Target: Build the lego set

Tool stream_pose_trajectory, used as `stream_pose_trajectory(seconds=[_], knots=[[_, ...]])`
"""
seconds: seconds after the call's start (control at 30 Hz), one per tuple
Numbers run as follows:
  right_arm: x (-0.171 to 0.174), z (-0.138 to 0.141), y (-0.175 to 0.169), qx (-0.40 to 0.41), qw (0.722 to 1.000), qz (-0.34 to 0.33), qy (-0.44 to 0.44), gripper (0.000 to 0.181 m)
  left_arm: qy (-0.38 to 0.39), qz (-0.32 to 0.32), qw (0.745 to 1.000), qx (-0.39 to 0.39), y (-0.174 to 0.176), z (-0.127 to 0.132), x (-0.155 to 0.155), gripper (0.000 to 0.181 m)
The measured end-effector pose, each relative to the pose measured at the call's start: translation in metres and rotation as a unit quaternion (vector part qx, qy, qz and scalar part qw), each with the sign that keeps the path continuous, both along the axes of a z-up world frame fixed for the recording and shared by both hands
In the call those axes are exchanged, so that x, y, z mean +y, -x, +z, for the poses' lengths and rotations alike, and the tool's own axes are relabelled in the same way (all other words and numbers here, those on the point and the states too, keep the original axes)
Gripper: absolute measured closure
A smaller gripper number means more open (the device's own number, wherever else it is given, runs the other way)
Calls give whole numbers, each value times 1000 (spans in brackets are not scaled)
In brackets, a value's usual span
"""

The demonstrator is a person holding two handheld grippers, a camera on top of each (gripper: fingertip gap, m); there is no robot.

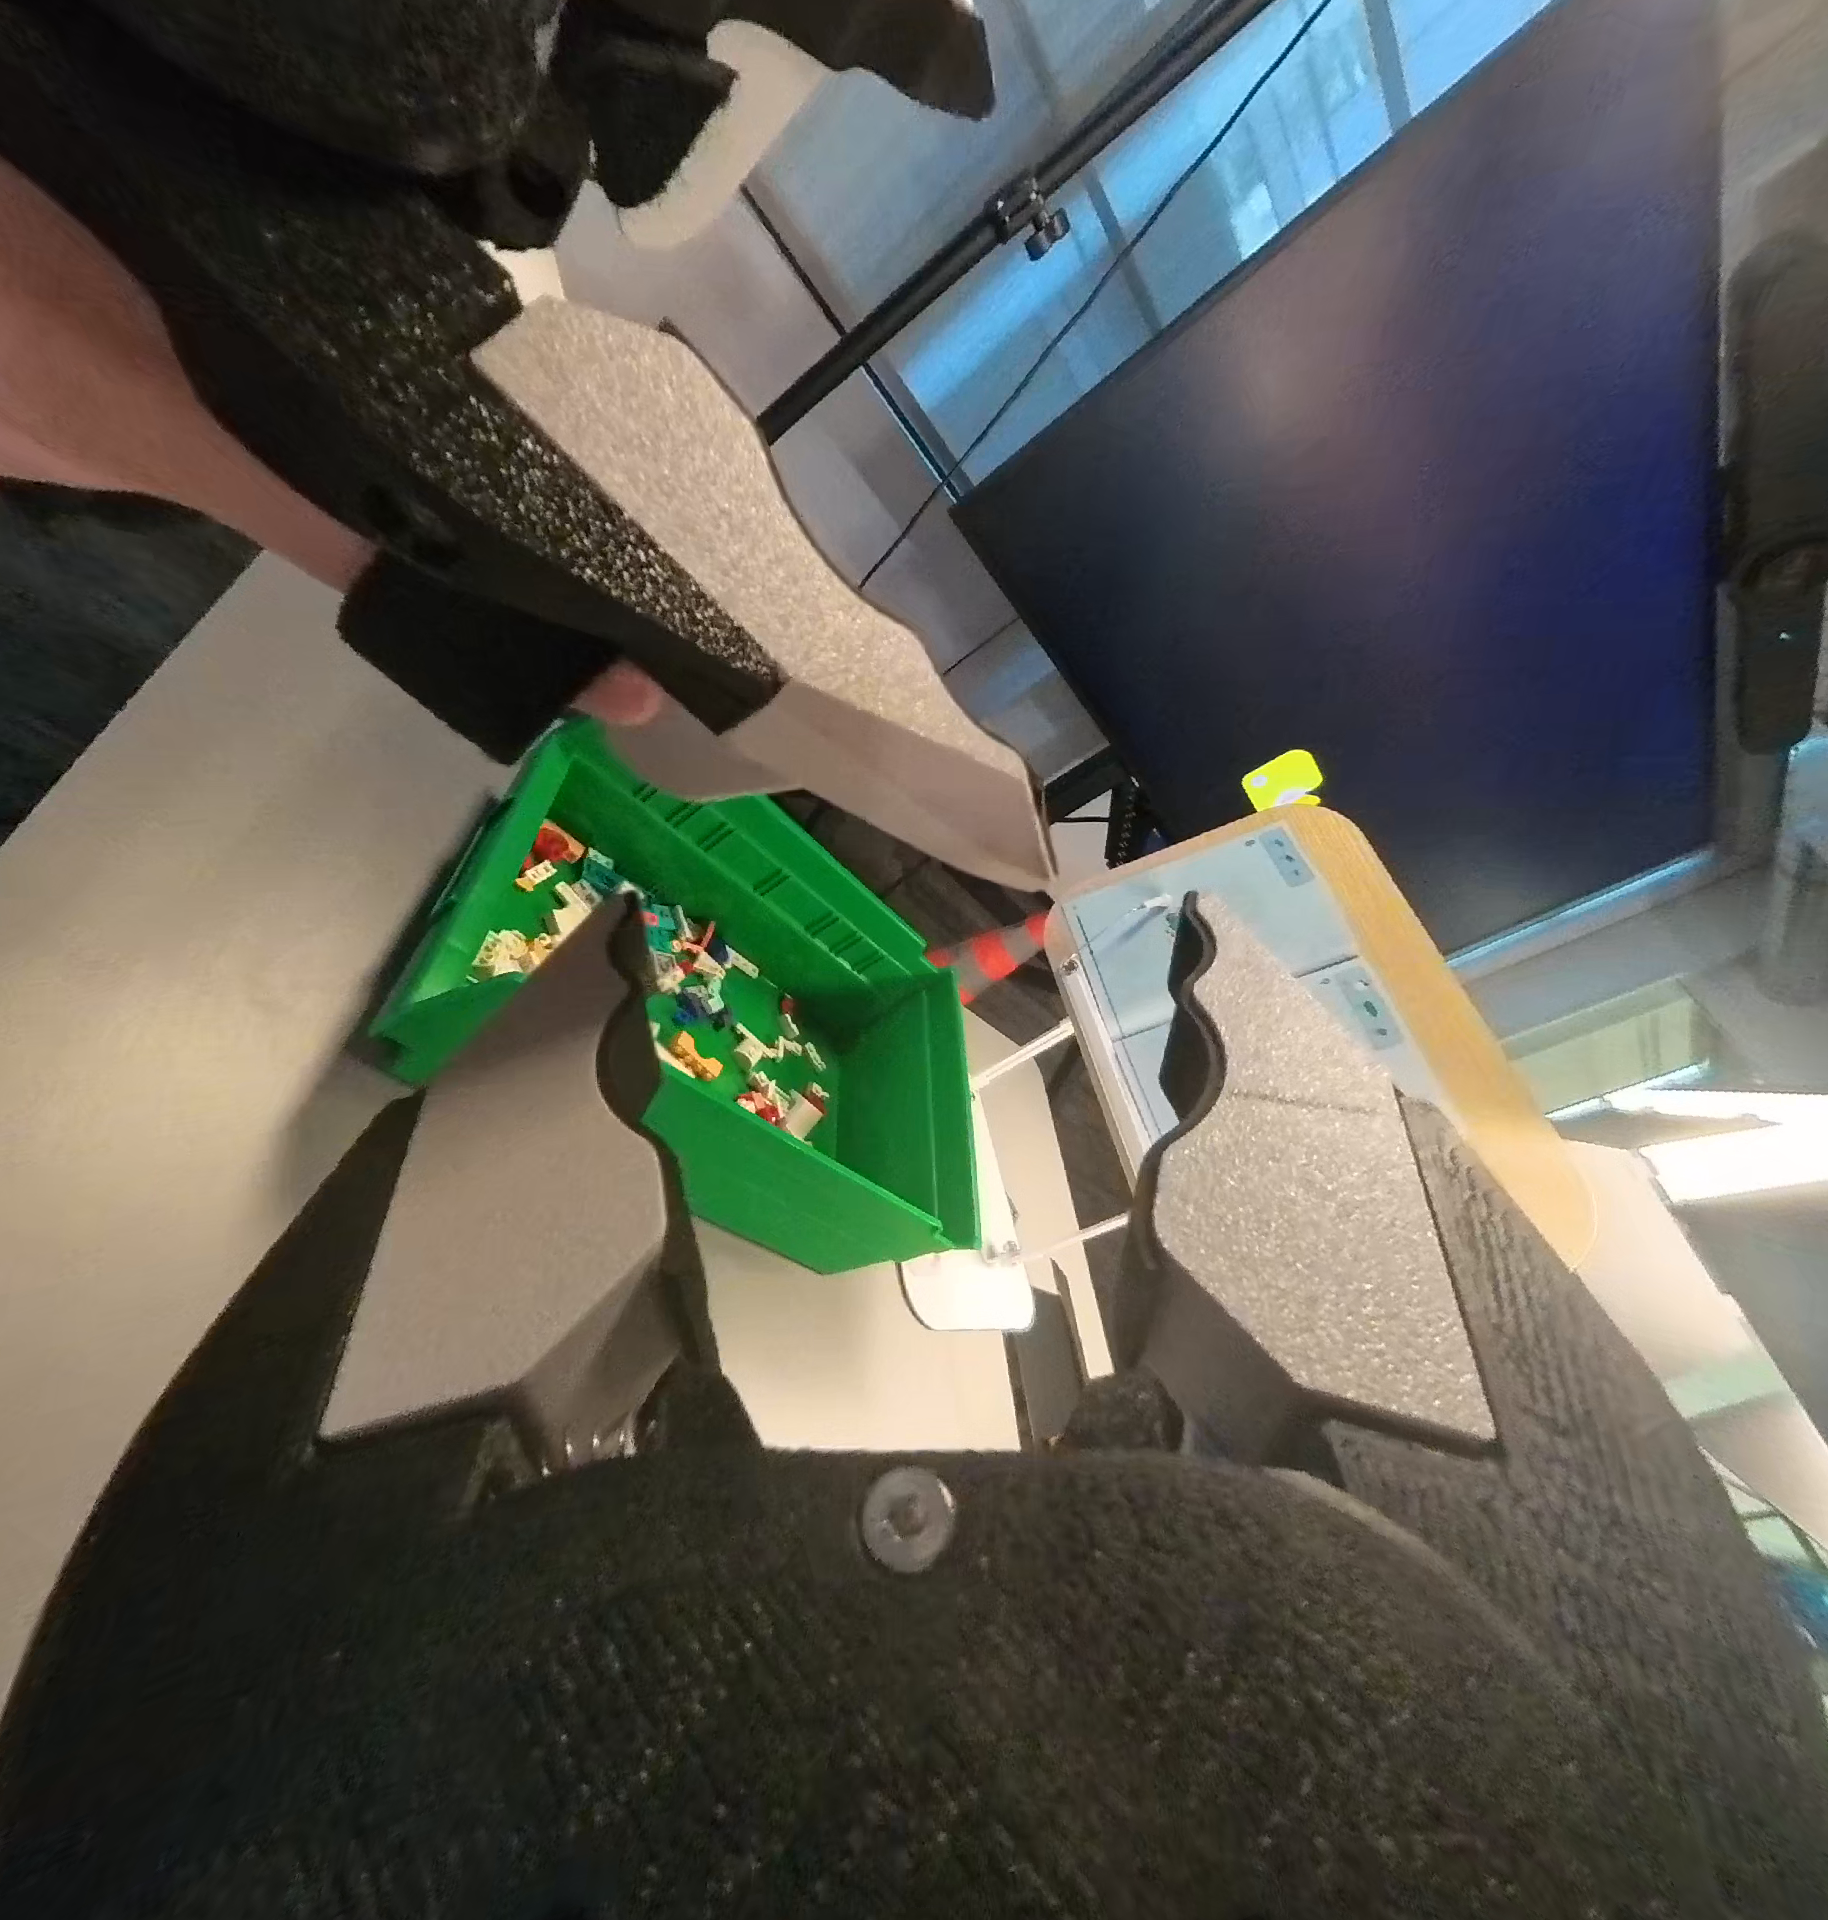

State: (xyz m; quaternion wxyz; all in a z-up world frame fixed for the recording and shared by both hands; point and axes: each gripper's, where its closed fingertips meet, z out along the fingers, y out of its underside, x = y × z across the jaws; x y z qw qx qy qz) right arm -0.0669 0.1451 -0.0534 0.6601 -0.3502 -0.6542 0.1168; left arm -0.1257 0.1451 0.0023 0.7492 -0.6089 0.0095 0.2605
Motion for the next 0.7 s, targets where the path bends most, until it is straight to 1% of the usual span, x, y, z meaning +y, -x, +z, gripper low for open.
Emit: stream_pose_trajectory(seconds=[0.27,0.53,0.7], knots=[[-4,10,-1,29,999,11,9,81,5,5,1000,-2,3,-4,3,24],[-4,5,1,19,1000,11,5,78,4,12,1000,-1,6,-4,1,24],[-11,5,1,19,999,28,-1,78,9,15,1000,-3,8,-7,2,24]])
